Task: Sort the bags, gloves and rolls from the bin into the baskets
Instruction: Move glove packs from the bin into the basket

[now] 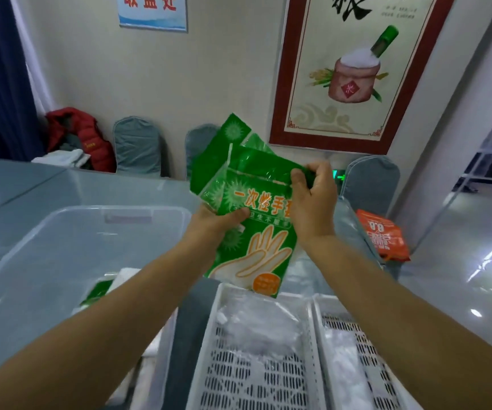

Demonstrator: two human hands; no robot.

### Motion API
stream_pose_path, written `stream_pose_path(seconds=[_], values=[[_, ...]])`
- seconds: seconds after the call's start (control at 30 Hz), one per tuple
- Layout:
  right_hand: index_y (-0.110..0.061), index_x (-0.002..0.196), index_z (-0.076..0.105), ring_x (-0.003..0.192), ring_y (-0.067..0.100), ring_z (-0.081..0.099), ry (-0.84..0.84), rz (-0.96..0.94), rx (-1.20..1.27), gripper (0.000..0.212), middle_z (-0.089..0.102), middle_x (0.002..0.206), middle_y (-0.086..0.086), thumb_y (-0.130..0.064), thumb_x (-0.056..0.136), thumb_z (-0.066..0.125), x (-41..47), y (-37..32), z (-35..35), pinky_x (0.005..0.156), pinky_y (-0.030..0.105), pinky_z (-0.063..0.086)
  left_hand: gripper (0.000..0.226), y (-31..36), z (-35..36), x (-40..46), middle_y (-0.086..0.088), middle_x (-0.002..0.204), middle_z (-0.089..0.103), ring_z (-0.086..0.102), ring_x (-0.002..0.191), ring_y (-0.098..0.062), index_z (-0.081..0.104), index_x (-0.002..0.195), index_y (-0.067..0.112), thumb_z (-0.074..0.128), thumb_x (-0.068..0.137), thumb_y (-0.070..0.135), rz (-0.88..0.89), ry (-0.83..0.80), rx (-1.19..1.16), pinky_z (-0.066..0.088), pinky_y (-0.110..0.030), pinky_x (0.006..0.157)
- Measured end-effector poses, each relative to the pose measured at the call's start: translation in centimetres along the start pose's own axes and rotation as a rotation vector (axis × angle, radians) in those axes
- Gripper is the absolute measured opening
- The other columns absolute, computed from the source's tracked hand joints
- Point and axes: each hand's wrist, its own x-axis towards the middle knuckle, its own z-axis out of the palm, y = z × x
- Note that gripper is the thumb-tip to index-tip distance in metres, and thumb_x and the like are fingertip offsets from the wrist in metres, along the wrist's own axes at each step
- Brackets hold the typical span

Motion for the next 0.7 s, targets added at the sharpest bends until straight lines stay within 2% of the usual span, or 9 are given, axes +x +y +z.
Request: stream_pose_path(seconds=[0.07, 0.17, 0.23, 0.33, 0.4, 0.47, 0.5, 0.6, 0.7], values=[[-0.015, 0.091, 0.047, 0.067, 0.003, 0.053, -0.033, 0.126, 0.098, 0.011, 0.053, 0.078, -0.006, -0.019, 0.090, 0.057, 0.3, 2.0, -1.9, 0.062, 0.025, 0.047, 0.034, -1.6, 2.0, 0.2, -0.018, 0.095, 0.072, 0.069, 0.084, -0.037, 0.064, 0.097, 0.012, 0.079, 0.067, 0.011, -0.022, 0.059, 0.011, 0.057, -0.053, 0.070], [-0.017, 0.100, 0.048, 0.064, -0.002, 0.062, -0.131, 0.283, 0.287, 0.018, 0.060, 0.084, -0.001, -0.025, 0.089, 0.059, 0.0, 5.3, -4.2, 0.054, 0.015, 0.049, 0.028, -4.2, 3.9, 0.2, -0.013, 0.089, 0.074, 0.070, 0.079, -0.033, 0.064, 0.098, 0.012, 0.076, 0.073, 0.016, -0.069, 0.179, -0.019, 0.057, -0.049, 0.072], [-0.013, 0.108, 0.048, 0.061, -0.005, 0.063, -0.230, 0.371, 0.281, 0.028, 0.063, 0.084, -0.002, -0.030, 0.089, 0.059, -0.7, 7.4, -5.1, 0.050, 0.012, 0.048, 0.024, -5.7, 4.6, 0.1, -0.011, 0.084, 0.074, 0.070, 0.070, -0.028, 0.062, 0.096, 0.012, 0.073, 0.076, 0.022, -0.093, 0.258, -0.086, 0.057, -0.039, 0.061], [-0.013, 0.104, 0.051, 0.072, 0.008, 0.068, -0.442, 0.535, 0.320, 0.046, 0.067, 0.092, 0.006, -0.046, 0.075, 0.064, -2.6, 9.5, -5.5, 0.063, 0.026, 0.056, 0.021, -7.5, 5.2, -0.1, -0.009, 0.077, 0.075, 0.071, 0.065, -0.026, 0.060, 0.096, 0.011, 0.068, 0.081, 0.024, -0.111, 0.354, -0.166, 0.055, -0.032, 0.049], [-0.020, 0.094, 0.057, 0.077, 0.018, 0.069, -0.571, 0.610, 0.270, 0.045, 0.069, 0.092, 0.007, -0.052, 0.066, 0.068, -3.7, 10.4, -5.6, 0.069, 0.035, 0.058, 0.026, -8.8, 5.3, 0.0, -0.011, 0.083, 0.074, 0.072, 0.071, -0.028, 0.060, 0.101, 0.011, 0.068, 0.082, 0.026, -0.116, 0.386, -0.159, 0.058, -0.041, 0.059], [-0.025, 0.088, 0.062, 0.076, 0.017, 0.070, -0.658, 0.647, 0.227, 0.026, 0.072, 0.088, 0.002, -0.041, 0.071, 0.074, -4.5, 11.1, -5.7, 0.067, 0.032, 0.059, 0.025, -10.1, 5.3, 0.1, -0.013, 0.090, 0.073, 0.071, 0.076, -0.031, 0.059, 0.102, 0.014, 0.068, 0.082, 0.027, -0.139, 0.415, -0.163, 0.057, -0.048, 0.069], [-0.026, 0.086, 0.064, 0.076, 0.017, 0.071, -0.685, 0.663, 0.223, 0.019, 0.073, 0.086, 0.000, -0.032, 0.072, 0.076, -4.7, 11.5, -5.7, 0.066, 0.030, 0.060, 0.022, -10.8, 5.2, 0.2, -0.012, 0.089, 0.072, 0.071, 0.075, -0.030, 0.059, 0.100, 0.015, 0.067, 0.083, 0.026, -0.146, 0.431, -0.172, 0.057, -0.047, 0.068], [-0.027, 0.086, 0.065, 0.079, 0.013, 0.071, -0.758, 0.679, 0.188, 0.021, 0.073, 0.088, -0.003, -0.019, 0.072, 0.078, -5.3, 12.5, -6.0, 0.064, 0.024, 0.057, 0.015, -12.4, 5.0, 0.2, -0.008, 0.080, 0.074, 0.071, 0.071, -0.028, 0.058, 0.098, 0.016, 0.064, 0.085, 0.022, -0.170, 0.427, -0.220, 0.056, -0.039, 0.054], [-0.026, 0.089, 0.065, 0.083, 0.011, 0.069, -0.802, 0.695, 0.157, 0.025, 0.072, 0.091, -0.004, -0.016, 0.071, 0.079, -6.1, 13.5, -6.3, 0.066, 0.021, 0.054, 0.016, -14.2, 4.4, -0.4, -0.010, 0.086, 0.074, 0.071, 0.075, -0.029, 0.059, 0.103, 0.012, 0.060, 0.088, 0.016, -0.179, 0.393, -0.246, 0.056, -0.037, 0.052]])
